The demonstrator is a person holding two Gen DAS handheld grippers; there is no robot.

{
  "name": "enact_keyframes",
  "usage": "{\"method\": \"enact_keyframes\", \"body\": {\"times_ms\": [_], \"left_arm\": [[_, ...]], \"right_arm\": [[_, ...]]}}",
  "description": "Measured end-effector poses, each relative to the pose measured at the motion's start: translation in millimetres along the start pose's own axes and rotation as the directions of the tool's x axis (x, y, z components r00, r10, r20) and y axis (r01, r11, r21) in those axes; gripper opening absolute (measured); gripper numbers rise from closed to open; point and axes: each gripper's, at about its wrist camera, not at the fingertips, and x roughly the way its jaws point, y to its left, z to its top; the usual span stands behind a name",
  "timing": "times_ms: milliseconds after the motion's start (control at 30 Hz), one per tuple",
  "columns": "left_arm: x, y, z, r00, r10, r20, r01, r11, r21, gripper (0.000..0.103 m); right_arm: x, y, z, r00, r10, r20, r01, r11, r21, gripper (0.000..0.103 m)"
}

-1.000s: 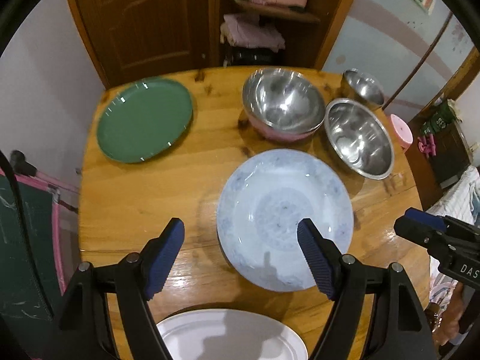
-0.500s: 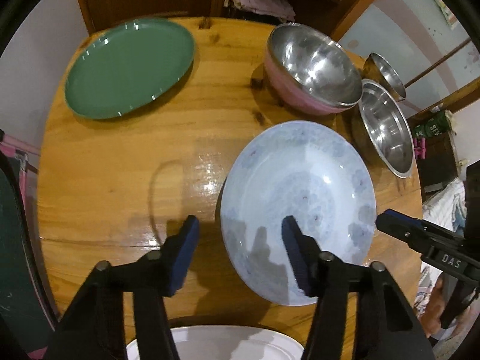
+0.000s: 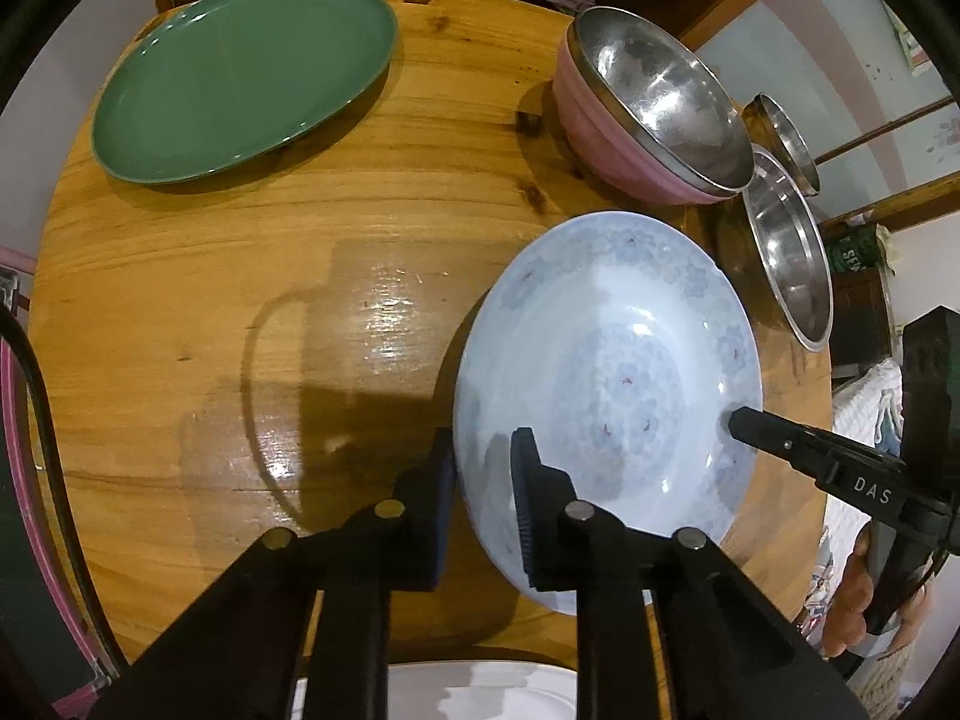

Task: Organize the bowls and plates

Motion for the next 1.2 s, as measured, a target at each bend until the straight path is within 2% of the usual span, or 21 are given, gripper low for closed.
{"method": "enact_keyframes", "body": {"times_ms": [200, 367, 633, 800, 1033, 1200], "left_arm": [[0, 8, 1, 1.000, -0.025, -0.009, 0.025, 1.000, -0.010, 0.008], [4, 15, 1, 0.998, -0.049, -0.028, 0.048, 0.999, -0.020, 0.007], [4, 13, 0, 0.999, -0.040, -0.036, 0.040, 0.999, -0.002, 0.006], [0, 15, -6, 0.997, -0.063, -0.033, 0.062, 0.998, -0.029, 0.005], [-29, 12, -16, 0.997, -0.071, 0.017, 0.072, 0.997, -0.033, 0.005], [-65, 11, -38, 0.995, -0.075, 0.060, 0.077, 0.996, -0.035, 0.005]], "right_arm": [[5, 1, 5, 1.000, 0.012, -0.021, -0.012, 1.000, 0.006, 0.006], [7, 4, 5, 1.000, 0.008, -0.025, -0.008, 1.000, 0.000, 0.006], [7, 9, 5, 0.999, 0.001, -0.035, -0.001, 1.000, -0.006, 0.006], [9, 10, 1, 0.999, 0.019, -0.047, -0.019, 1.000, -0.004, 0.006], [-7, 21, -7, 0.999, 0.033, -0.026, -0.034, 0.999, -0.039, 0.006], [-31, 37, -20, 0.999, 0.045, -0.007, -0.046, 0.996, -0.072, 0.006]]}}
